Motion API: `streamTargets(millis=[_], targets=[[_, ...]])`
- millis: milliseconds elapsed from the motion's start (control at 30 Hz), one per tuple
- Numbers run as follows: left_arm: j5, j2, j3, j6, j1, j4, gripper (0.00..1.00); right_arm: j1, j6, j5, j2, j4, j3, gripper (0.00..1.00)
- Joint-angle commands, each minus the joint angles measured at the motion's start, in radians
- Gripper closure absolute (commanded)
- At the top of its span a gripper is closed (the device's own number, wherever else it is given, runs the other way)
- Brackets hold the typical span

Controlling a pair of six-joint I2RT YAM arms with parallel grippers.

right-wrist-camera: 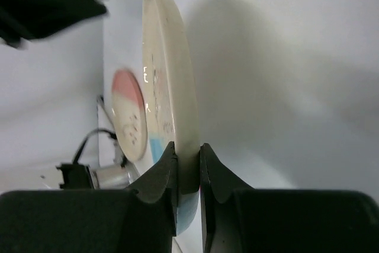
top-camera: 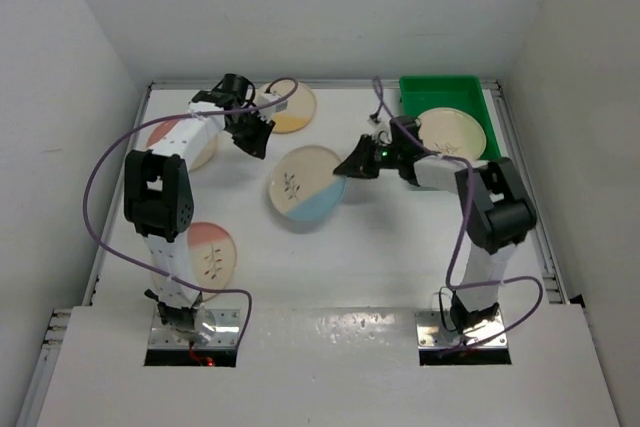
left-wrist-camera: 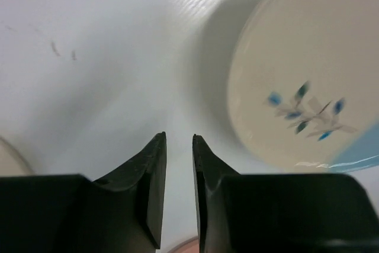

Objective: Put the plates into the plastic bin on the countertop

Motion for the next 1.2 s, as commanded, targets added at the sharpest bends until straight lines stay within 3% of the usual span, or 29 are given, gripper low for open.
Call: streamTargets(millis=[0,167,300,467,700,800,933,1067,1167], targets=[[-0.016,-0.053,0.044,-0.015,0.024,0.007,0.72,-0.116,0.068,-0.005,-0.204,0.142,0.014,1.0],[-0.047,-0.053,0.044,-0.015,0.034,-0.002,0.7,-0.316,0.108,0.124,-0.314,0.15,-0.084,1.0],[-0.047,-0.053,0.035,-0.024,0.034,-0.002,0.7,-0.516,0.238,0.196,-0.386,0.269,-0.187,1.0],[-0.056,-0.053,0.026,-0.024,0.034,-0.011,0.68,-0.684,0.297,0.27,-0.387,0.291,-0.241,1.0],[-0.102,-0.073,-0.04,0.005,0.034,-0.021,0.63,-0.73,0.239,0.44,-0.397,0.281,-0.273,1.0],[-0.102,-0.073,-0.052,0.005,0.034,-0.021,0.61,-0.762,0.295,0.502,-0.38,0.268,-0.291,1.0],[-0.102,-0.073,-0.063,0.014,0.034,-0.021,0.61,-0.769,0.34,0.455,-0.303,0.3,-0.27,1.0],[-0.111,-0.073,-0.063,0.014,0.034,-0.021,0.59,-0.761,0.32,0.418,-0.208,0.229,-0.213,1.0],[-0.145,-0.082,-0.095,0.037,0.034,-0.021,0.51,-0.74,0.262,0.428,-0.193,0.121,-0.164,0.9]])
